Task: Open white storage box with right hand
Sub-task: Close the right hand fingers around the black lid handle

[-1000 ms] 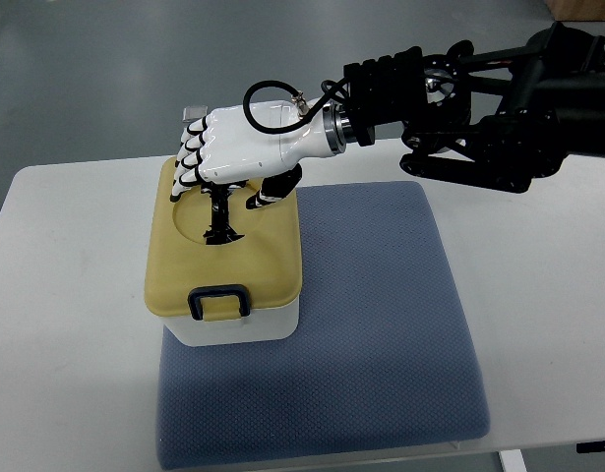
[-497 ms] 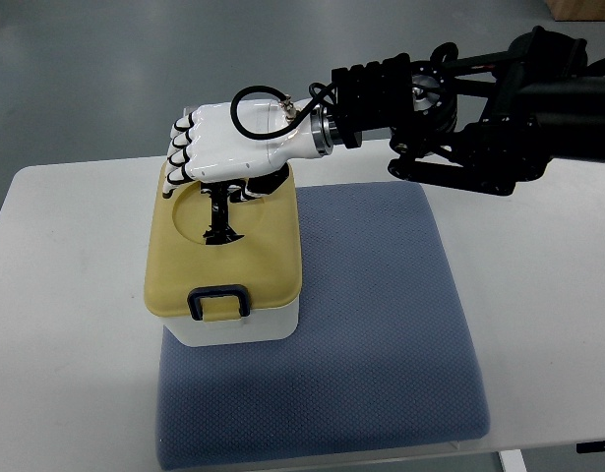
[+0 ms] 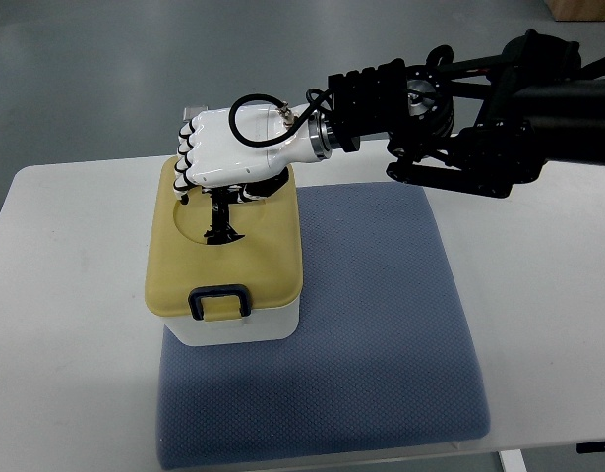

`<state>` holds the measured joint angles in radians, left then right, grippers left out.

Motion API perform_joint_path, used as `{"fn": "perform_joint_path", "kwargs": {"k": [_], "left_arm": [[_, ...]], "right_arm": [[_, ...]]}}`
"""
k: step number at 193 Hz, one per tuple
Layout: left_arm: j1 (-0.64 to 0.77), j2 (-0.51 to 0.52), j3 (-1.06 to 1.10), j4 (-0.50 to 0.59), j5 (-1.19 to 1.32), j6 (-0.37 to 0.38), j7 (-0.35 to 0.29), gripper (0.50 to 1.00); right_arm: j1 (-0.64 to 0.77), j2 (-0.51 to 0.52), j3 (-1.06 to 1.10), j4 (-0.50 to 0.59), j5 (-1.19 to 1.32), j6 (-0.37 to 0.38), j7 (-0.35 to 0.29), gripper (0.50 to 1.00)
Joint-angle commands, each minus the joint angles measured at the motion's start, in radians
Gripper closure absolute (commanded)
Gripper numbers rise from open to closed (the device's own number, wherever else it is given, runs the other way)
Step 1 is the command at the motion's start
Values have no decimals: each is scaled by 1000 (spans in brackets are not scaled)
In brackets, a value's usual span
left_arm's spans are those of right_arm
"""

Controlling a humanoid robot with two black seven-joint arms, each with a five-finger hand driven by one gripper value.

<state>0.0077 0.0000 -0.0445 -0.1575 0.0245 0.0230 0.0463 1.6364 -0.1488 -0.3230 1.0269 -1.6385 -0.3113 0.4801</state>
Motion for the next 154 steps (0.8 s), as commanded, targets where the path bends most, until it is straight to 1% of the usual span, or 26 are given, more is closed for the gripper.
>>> {"fn": "perform_joint_path", "kwargs": {"k": [1, 27, 48, 52, 59, 68, 79, 95, 106, 133, 145, 154], "left_arm": [[0, 0, 0, 0, 0, 0, 0, 500], [0, 0, 0, 0, 0, 0, 0, 500], [0, 0, 0, 0, 0, 0, 0, 500], [0, 0, 0, 1, 0, 0, 0, 500], [0, 0, 0, 1, 0, 0, 0, 500], [0, 0, 0, 0, 0, 0, 0, 500], [0, 0, 0, 0, 0, 0, 0, 500], [0, 0, 0, 1, 0, 0, 0, 500], [0, 0, 0, 1, 0, 0, 0, 500], [0, 0, 0, 0, 0, 0, 0, 500], [0, 0, 0, 1, 0, 0, 0, 500], [0, 0, 0, 1, 0, 0, 0, 500]], "right_arm": [[0, -2, -2, -8, -6, 0, 2, 810], [0, -2, -18, -19, -6, 0, 2, 816], [0, -2, -21, -21, -6, -5, 3, 842], [0, -2, -21, -21, -6, -8, 3, 850], [-1, -3, -22, -21, -6, -9, 3, 879], [-1, -3, -22, -21, -6, -11, 3, 887], [-1, -3, -22, -21, -6, -12, 3, 918], [-3, -3, -22, -21, -6, -20, 5, 922], [-6, -3, -22, -21, -6, -25, 5, 938], [-9, -3, -24, -21, -6, -32, 9, 955], [-10, -3, -22, -21, -6, -43, 11, 969], [-12, -2, -22, -22, -6, -54, 11, 989]]}}
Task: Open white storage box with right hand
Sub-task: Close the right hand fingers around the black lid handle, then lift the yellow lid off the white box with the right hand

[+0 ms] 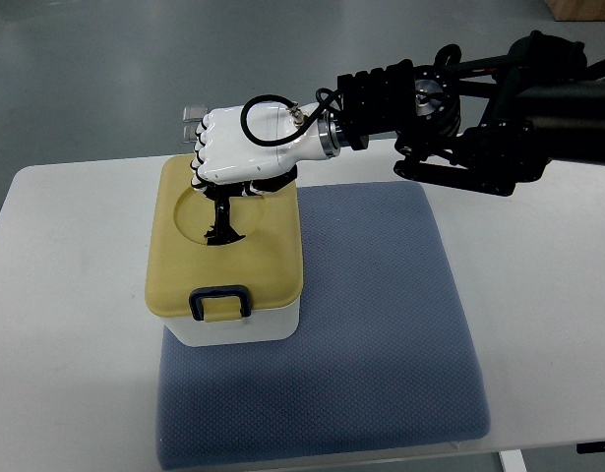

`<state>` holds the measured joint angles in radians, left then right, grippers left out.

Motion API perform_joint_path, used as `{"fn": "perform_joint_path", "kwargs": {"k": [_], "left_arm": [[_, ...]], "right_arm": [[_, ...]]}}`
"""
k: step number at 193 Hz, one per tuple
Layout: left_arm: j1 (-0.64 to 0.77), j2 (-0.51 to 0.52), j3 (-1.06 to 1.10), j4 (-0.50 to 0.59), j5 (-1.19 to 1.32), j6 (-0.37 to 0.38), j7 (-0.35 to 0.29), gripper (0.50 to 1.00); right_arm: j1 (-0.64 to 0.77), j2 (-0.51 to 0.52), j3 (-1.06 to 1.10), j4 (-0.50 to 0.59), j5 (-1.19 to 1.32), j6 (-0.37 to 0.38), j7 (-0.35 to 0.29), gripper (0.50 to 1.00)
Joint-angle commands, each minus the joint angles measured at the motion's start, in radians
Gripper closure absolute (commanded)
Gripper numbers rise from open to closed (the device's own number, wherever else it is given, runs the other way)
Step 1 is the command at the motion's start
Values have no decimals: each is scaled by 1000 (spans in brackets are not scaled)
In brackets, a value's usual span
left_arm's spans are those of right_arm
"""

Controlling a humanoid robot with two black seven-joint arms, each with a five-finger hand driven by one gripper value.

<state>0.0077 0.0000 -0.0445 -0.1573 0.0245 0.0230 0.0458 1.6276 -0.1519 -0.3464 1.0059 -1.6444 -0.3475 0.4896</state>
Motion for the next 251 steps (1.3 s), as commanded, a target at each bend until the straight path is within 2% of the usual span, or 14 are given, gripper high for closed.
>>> {"fn": "perform_joint_path", "kwargs": {"k": [1, 111, 223, 251], "left_arm": [[0, 0, 0, 1, 0, 0, 0, 500], [0, 0, 0, 1, 0, 0, 0, 500], [0, 0, 0, 1, 0, 0, 0, 500], [0, 0, 0, -1, 0, 0, 0, 500]], "right_arm": [[-3, 2, 1, -1, 0, -18, 1, 989], [-6, 0, 4, 0, 0, -114, 23, 1000], [-45, 14, -25, -27, -8, -114, 23, 1000], [-46, 29, 1, -47, 8, -160, 24, 1000]]}}
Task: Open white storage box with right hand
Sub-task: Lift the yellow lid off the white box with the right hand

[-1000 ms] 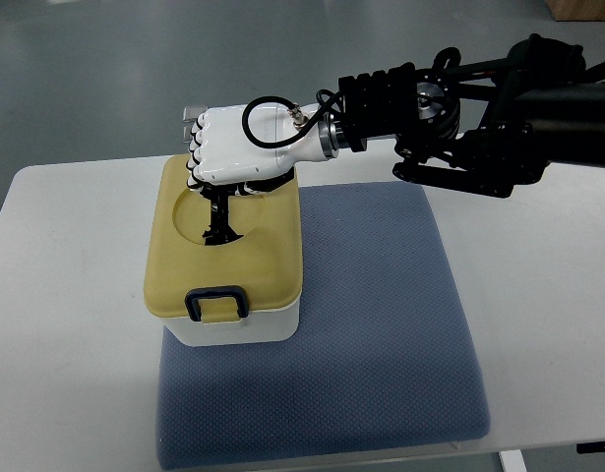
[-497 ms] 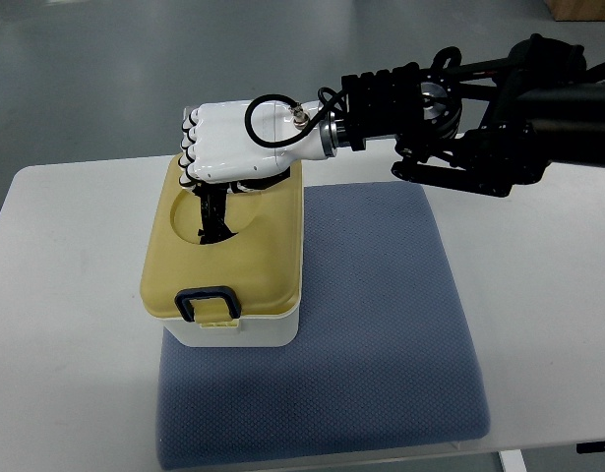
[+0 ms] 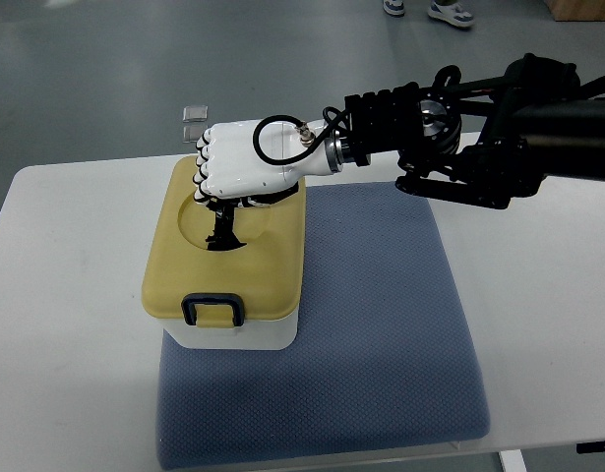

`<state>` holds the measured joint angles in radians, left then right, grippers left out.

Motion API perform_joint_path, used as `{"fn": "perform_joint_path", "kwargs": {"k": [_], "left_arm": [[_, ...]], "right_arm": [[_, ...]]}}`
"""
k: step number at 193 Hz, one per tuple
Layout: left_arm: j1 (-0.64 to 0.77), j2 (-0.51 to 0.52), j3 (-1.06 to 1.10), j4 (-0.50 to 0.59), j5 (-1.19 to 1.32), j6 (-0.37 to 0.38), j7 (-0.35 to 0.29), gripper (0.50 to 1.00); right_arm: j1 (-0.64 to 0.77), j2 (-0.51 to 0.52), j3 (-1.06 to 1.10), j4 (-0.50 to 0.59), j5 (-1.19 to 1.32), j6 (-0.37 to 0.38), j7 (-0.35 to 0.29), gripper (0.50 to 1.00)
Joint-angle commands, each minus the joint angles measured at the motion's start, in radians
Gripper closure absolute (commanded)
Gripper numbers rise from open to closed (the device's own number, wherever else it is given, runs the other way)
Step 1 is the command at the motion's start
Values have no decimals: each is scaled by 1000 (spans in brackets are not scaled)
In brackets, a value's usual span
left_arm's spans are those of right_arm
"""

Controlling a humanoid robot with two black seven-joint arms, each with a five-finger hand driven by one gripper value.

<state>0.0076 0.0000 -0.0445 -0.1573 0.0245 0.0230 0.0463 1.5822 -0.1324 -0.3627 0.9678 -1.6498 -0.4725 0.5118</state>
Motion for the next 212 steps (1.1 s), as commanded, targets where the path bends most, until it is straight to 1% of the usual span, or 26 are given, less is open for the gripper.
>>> {"fn": "perform_joint_path", "kwargs": {"k": [1, 51, 100, 126, 153, 179, 212], "left_arm": [[0, 0, 0, -1, 0, 0, 0, 500], [0, 0, 0, 1, 0, 0, 0, 500], [0, 0, 0, -1, 0, 0, 0, 500], [0, 0, 0, 1, 0, 0, 0, 500], [0, 0, 0, -1, 0, 0, 0, 500], [0, 0, 0, -1, 0, 0, 0, 500], [0, 0, 0, -1, 0, 0, 0, 500]], "right_arm": [[-1, 10, 18, -9, 13, -35, 2, 1000], [-4, 13, 119, -11, 22, -80, 8, 1000], [-18, 13, 96, -9, 16, -77, 10, 1000], [-28, 11, -12, -9, 8, -74, 27, 1000], [-27, 8, -70, -11, 7, -55, 37, 1000], [-27, 4, -47, -17, 28, -58, 39, 1000], [-27, -7, 54, -18, 85, -52, 43, 1000]]}}
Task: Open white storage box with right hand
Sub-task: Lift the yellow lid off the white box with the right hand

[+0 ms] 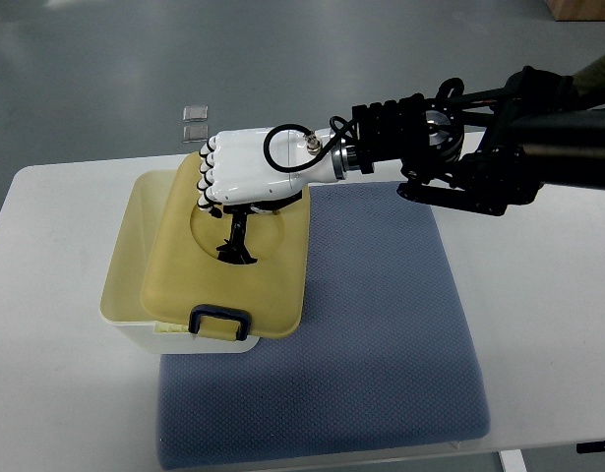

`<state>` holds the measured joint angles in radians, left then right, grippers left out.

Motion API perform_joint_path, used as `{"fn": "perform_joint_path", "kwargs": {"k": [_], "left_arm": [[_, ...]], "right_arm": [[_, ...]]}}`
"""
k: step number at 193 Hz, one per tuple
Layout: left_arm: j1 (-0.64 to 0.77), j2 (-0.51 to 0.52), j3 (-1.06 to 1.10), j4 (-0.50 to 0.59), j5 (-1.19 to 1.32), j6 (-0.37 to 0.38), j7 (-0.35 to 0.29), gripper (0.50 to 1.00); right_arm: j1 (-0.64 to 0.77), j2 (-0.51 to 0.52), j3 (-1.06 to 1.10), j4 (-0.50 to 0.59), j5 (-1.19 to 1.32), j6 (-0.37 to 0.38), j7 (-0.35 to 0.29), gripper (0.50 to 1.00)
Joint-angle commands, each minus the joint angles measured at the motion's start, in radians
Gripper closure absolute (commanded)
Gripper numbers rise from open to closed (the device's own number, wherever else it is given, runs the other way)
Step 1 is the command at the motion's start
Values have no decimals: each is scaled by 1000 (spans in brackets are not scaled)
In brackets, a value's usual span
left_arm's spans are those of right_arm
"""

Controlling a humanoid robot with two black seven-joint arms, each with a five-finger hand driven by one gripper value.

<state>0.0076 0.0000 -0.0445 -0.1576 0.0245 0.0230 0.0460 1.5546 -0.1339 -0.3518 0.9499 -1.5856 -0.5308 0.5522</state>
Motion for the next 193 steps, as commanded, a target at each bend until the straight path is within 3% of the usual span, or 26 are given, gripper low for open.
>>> {"fn": "perform_joint_path", "kwargs": {"k": [1, 122, 193], "left_arm": [[0, 0, 0, 0, 0, 0, 0, 500], [0, 0, 0, 1, 0, 0, 0, 500], [0, 0, 0, 0, 0, 0, 0, 500]], "right_arm": [[1, -7, 45, 0, 21, 6, 3, 1000], [-1, -260, 76, 0, 127, 11, 40, 1000], [-140, -355, 96, 1, 113, 6, 59, 1000]]}}
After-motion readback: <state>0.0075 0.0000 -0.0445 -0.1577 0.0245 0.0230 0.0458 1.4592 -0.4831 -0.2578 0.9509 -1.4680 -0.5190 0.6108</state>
